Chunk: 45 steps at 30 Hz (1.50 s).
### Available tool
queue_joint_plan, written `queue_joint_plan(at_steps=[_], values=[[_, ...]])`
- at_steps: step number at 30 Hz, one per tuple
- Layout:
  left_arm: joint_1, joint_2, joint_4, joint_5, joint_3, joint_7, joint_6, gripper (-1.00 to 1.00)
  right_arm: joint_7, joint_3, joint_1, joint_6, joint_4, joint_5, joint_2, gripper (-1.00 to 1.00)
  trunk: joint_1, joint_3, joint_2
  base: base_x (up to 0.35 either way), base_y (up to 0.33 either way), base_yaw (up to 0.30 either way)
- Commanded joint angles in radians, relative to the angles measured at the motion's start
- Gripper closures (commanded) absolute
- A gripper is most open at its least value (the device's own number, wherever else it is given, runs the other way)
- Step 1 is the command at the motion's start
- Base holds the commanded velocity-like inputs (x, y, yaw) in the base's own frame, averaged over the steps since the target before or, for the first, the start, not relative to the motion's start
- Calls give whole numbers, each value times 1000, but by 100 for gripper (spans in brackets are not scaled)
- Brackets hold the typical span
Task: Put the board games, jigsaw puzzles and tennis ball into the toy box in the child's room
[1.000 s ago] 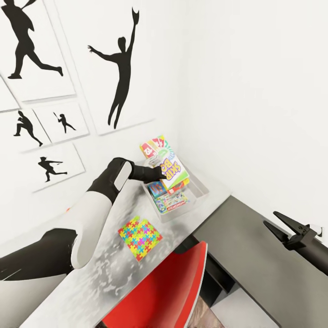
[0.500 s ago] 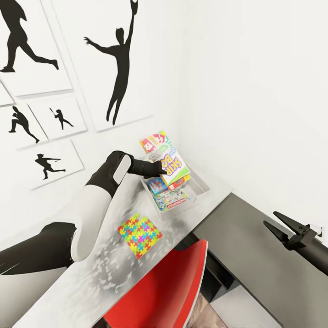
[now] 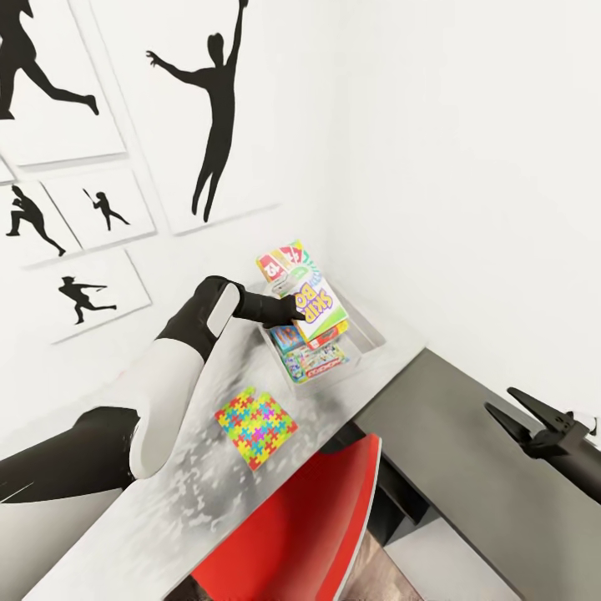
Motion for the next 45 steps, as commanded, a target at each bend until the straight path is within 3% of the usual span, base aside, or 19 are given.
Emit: queue_joint_plan(at_steps=[1,3,7,11,45], values=[[-1,0,0,-2,2,-4,4,100,16,-4,3,4,0,4,0,-100,1,-3,-2,0,0,0],[-1,-1,0,-2,2,-4,4,100,79,-24,22,4,-3,4,-4,-100,1,-7,-2,0,0,0],[-1,0,0,-2,2,-4,4,100,273,-61,68,4,-14,9,-27,-100,1,-13,-2,0,0,0],[-1,-1,0,-1,2,-4,4,100,346,-71,86,4,-19,13,-34,-100,1,-20,-2,0,0,0],[-1,-1,-1,-2,1,-6,3,100,366,-73,90,4,-19,20,-36,-100,1,-76,-2,0,0,0]])
